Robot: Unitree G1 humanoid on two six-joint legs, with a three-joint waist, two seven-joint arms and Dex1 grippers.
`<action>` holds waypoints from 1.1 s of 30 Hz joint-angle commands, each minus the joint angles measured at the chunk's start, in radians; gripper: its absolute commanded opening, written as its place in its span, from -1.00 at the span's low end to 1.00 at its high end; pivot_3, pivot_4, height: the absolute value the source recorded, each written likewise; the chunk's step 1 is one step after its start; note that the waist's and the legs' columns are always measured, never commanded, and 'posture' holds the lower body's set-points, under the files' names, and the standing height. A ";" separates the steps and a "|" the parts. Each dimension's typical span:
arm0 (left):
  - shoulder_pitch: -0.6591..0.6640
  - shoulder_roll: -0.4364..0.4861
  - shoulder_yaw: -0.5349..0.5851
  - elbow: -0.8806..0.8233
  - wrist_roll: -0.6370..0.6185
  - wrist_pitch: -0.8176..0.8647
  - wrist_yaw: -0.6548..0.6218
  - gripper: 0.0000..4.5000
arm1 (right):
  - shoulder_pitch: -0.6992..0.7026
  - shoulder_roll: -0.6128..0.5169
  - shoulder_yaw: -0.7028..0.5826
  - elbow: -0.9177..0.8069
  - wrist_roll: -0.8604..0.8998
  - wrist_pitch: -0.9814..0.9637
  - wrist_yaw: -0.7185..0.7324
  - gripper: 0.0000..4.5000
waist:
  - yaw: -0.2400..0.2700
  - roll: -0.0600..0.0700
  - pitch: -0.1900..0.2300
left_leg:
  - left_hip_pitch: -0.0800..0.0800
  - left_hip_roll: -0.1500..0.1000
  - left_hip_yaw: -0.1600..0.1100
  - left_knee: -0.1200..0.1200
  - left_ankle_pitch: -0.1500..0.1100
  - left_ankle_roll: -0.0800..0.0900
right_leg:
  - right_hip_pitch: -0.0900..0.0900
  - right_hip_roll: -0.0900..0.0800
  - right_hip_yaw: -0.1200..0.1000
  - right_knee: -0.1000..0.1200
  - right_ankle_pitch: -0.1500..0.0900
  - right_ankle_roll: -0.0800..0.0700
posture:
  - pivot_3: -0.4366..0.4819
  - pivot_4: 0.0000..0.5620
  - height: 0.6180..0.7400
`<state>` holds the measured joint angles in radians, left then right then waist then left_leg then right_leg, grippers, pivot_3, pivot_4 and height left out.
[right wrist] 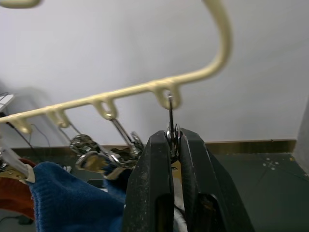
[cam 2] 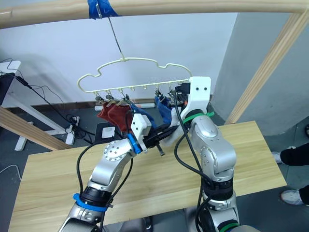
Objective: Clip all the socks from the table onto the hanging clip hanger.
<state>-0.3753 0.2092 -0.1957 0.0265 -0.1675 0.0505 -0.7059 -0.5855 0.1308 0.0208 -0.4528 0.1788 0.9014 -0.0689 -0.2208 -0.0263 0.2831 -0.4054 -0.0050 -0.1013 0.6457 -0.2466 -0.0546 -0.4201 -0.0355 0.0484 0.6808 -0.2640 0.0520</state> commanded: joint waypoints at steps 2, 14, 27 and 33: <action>-0.058 -0.059 -0.004 0.070 0.021 -0.035 0.053 -1.00 | -0.011 0.006 0.006 -0.054 0.004 -0.009 -0.006 -1.00 | 0.000 0.000 0.000 | 0.000 0.000 -0.002 0.000 0.000 0.000 | 0.000 0.001 -0.001 0.000 0.000 0.000 | -0.76 -0.11 1.00; -0.058 -0.118 0.068 0.095 -0.081 0.025 0.069 -1.00 | -0.007 0.005 0.009 -0.059 0.002 -0.009 -0.009 -1.00 | -0.002 0.000 0.000 | -0.001 -0.001 -0.001 0.001 0.000 0.000 | 0.000 0.000 -0.001 0.000 0.000 0.000 | -0.79 -0.12 1.00; -0.037 -0.158 0.096 0.033 -0.167 0.085 0.074 -1.00 | -0.005 0.003 0.011 -0.054 0.002 -0.012 -0.005 -1.00 | -0.002 0.000 0.000 | -0.001 -0.001 -0.002 0.001 0.000 0.000 | 0.000 0.000 -0.001 0.000 0.000 0.000 | -0.78 -0.13 1.00; -0.039 -0.171 0.109 0.019 -0.190 0.107 0.086 -1.00 | -0.004 0.002 0.011 -0.053 0.001 -0.013 -0.005 -1.00 | -0.002 0.000 0.000 | -0.001 -0.001 -0.001 0.001 0.000 0.000 | 0.000 0.000 -0.001 0.000 0.000 0.000 | -0.78 -0.13 1.00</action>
<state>-0.4119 0.0470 -0.0957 0.0997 -0.3334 0.1550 -0.6213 -0.5852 0.1312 0.0234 -0.4562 0.1784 0.9030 -0.0694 -0.2224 -0.0264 0.2830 -0.4062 -0.0056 -0.1029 0.6464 -0.2462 -0.0543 -0.4197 -0.0352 0.0474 0.6808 -0.2639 0.0521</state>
